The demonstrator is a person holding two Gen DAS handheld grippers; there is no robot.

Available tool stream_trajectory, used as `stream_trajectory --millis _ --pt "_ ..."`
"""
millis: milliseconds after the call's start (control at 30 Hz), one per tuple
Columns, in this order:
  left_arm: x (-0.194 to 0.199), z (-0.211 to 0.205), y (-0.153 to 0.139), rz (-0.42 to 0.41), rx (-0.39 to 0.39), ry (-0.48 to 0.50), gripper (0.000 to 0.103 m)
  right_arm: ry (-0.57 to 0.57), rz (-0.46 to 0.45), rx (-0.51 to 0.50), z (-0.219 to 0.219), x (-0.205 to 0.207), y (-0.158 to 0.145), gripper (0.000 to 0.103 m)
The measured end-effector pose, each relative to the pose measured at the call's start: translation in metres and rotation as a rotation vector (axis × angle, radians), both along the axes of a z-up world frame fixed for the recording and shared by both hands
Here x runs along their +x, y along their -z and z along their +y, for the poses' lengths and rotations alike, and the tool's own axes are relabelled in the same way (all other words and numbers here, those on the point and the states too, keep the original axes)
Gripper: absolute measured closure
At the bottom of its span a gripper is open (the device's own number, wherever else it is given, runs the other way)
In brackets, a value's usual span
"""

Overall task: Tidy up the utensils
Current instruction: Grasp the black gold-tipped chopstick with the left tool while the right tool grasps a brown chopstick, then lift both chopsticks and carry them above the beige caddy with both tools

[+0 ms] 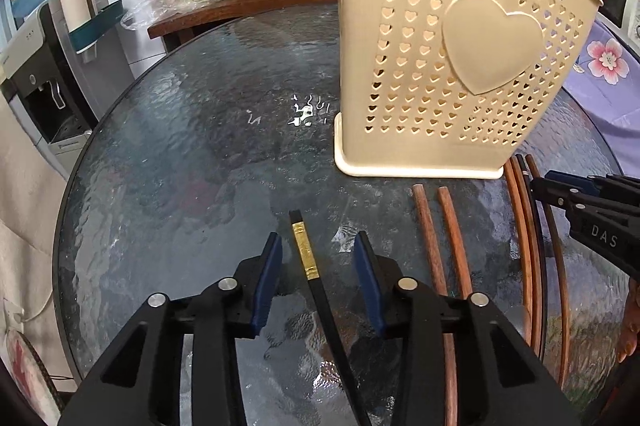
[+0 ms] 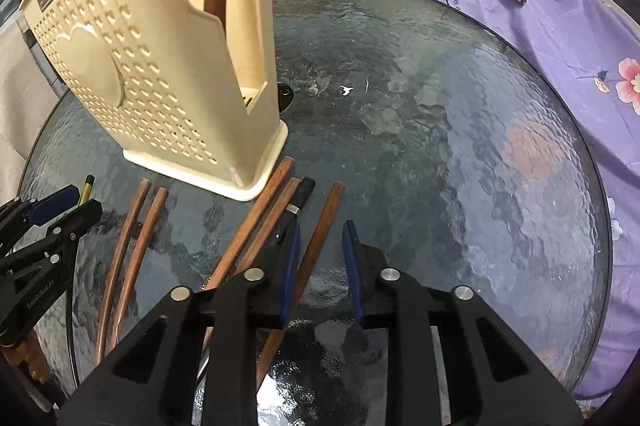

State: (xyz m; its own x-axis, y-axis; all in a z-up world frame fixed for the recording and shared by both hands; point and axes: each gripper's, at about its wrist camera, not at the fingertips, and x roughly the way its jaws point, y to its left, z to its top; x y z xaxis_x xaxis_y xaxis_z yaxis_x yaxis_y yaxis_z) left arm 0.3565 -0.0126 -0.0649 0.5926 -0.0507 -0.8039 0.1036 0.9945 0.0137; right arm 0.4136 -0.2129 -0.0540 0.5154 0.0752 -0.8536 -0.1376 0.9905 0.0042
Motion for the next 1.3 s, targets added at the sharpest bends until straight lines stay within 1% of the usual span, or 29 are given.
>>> stream_trajectory --millis 33,67,133,333,433,567,600,667,867,967,1067,1167,1300 --pt "0.000 -0.001 0.000 0.000 0.001 0.001 0.072 0.000 -0.003 -0.004 0.001 0.000 0.000 0.089" --pt "0.000 -0.002 0.000 0.000 0.000 0.004 0.078 0.002 -0.006 -0.006 0.001 -0.001 0.000 0.090" --pt "0.000 -0.003 0.000 0.001 -0.002 0.008 0.084 0.008 -0.009 0.001 0.001 -0.003 0.000 0.092" --pt "-0.001 -0.003 0.000 0.000 -0.005 -0.004 0.087 0.019 -0.020 0.009 0.000 -0.002 0.001 0.094" --pt "0.000 -0.002 -0.001 -0.001 -0.011 -0.011 0.094 0.025 -0.026 0.014 0.000 -0.001 0.002 0.095" --pt "0.004 0.000 -0.002 0.005 -0.040 -0.019 0.095 0.040 -0.031 0.042 -0.003 0.000 0.002 0.095" --pt "0.005 0.000 -0.002 0.006 -0.042 -0.017 0.095 0.040 -0.030 0.059 -0.005 0.001 0.002 0.095" --pt "0.007 0.000 -0.002 0.012 -0.076 0.002 0.095 0.039 -0.027 0.096 -0.009 0.002 0.002 0.095" --pt "0.005 0.006 -0.008 0.014 -0.143 0.015 0.096 0.032 -0.081 0.218 -0.024 -0.005 -0.016 0.095" --pt "-0.002 0.009 -0.022 -0.013 -0.185 0.029 0.096 0.007 -0.120 0.295 -0.034 -0.014 -0.034 0.095" --pt "-0.013 0.011 -0.047 -0.070 -0.210 0.046 0.096 -0.026 -0.148 0.365 -0.042 -0.023 -0.051 0.095" --pt "-0.022 0.012 -0.066 -0.108 -0.241 0.062 0.096 -0.056 -0.182 0.421 -0.049 -0.034 -0.069 0.095" --pt "-0.039 0.010 -0.094 -0.171 -0.254 0.087 0.096 -0.101 -0.218 0.485 -0.058 -0.048 -0.094 0.095"
